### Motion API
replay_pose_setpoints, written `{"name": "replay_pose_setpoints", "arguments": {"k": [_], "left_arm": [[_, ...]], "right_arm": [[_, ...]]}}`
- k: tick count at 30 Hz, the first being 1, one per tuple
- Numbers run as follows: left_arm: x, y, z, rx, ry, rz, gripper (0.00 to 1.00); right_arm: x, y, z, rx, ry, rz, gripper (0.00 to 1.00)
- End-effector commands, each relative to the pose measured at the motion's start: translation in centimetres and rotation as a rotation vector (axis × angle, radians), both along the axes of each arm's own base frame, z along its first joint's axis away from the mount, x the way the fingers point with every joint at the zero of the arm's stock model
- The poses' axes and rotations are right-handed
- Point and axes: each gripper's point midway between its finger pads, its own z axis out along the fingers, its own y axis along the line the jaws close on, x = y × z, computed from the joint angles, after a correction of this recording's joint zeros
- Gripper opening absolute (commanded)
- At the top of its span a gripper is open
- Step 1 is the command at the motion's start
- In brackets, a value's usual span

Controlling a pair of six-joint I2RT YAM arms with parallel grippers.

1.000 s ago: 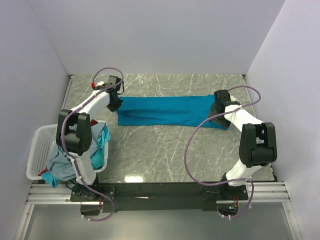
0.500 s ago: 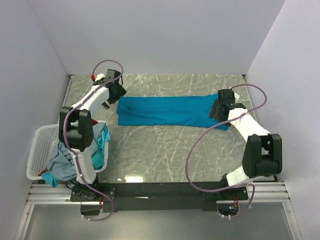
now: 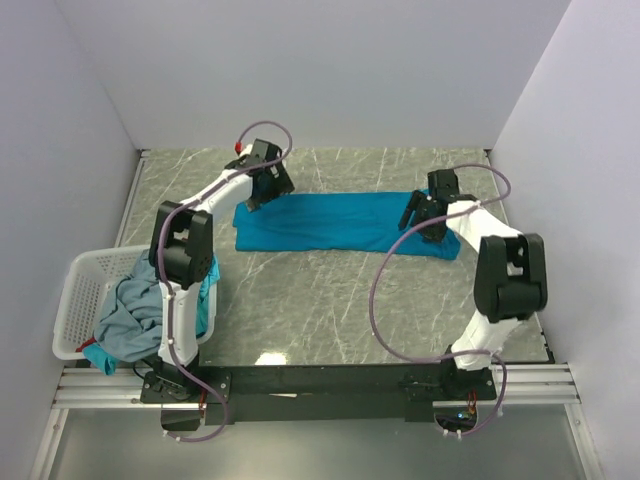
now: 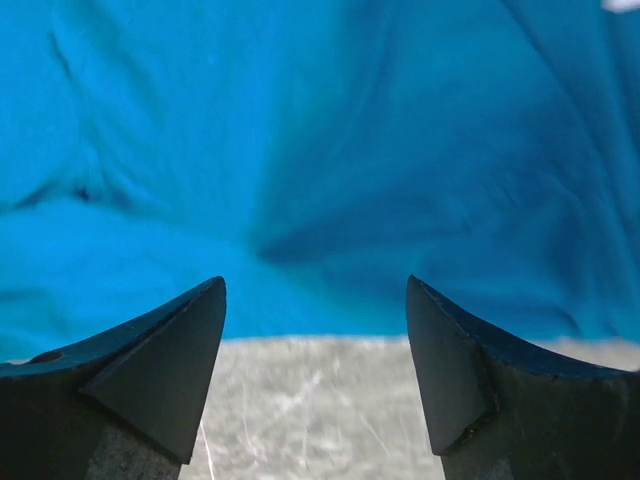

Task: Fold and stack the t-shirts
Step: Fold the tshirt

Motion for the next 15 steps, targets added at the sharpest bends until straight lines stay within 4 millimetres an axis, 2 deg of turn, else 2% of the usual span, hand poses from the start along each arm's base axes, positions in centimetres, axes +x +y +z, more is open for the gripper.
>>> {"name": "replay_pose_setpoints", "arguments": {"k": [1, 2, 3, 5, 6, 7, 8, 9, 10, 11, 12, 13, 14, 15], "left_arm": [[-1.5, 0.5, -1.9, 0.031, 0.055, -0.034, 0.99], [-2.0, 0.6, -2.3, 0.036, 0.059, -0.029, 0.99], [-3.6, 1.1, -4.2, 0.053, 0.107, -0.029, 0.99], [-5.2, 1.1, -5.0, 0.036, 0.139, -0.041, 0.99], [-7.3, 1.4, -6.8, 0.049, 0.193, -0.045, 0.99], [-8.3, 1.4, -7.0, 0.048, 0.211, -0.044, 0.99], [-9.7, 1.3, -7.7, 0.040, 0.245, -0.043, 0.99], [-12.7, 1.3, -9.2, 0.056, 0.320, -0.060, 0.99], [-14.1, 1.0, -8.7, 0.054, 0.332, -0.071, 0.99], [-17.4, 0.5, -8.7, 0.064, 0.374, -0.098, 0.99], [-19.3, 0.2, -9.7, 0.081, 0.416, -0.112, 0.99], [-20.5, -0.7, -8.4, 0.058, 0.395, -0.136, 0.99], [-22.5, -2.3, -8.1, -0.006, 0.428, -0.170, 1.00], [-25.7, -3.7, -8.7, -0.030, 0.477, -0.232, 0.99]], "right_arm": [[2.4, 1.0, 0.0, 0.052, -0.011, 0.011, 0.80], [2.9, 1.0, -0.1, 0.053, -0.009, 0.006, 0.80], [2.8, 0.9, -1.5, 0.050, 0.035, 0.000, 0.80], [3.7, 0.9, -1.8, 0.045, 0.046, -0.008, 0.80], [3.6, 0.9, -3.2, 0.045, 0.092, -0.007, 0.80], [3.8, 1.1, -3.6, 0.046, 0.105, -0.003, 0.80], [4.9, 1.3, -3.1, 0.047, 0.089, 0.010, 0.80], [4.5, 1.5, -4.5, 0.043, 0.147, 0.022, 0.80], [5.1, 1.5, -4.4, 0.031, 0.149, 0.023, 0.81], [5.9, 2.0, -4.4, 0.021, 0.157, 0.056, 0.81], [6.3, 2.3, -4.3, 0.013, 0.165, 0.077, 0.81], [6.7, 2.6, -4.4, 0.005, 0.178, 0.092, 0.81], [8.7, 2.9, -2.9, -0.011, 0.137, 0.111, 0.81], [8.2, 3.9, -4.3, -0.028, 0.198, 0.139, 0.81]]}}
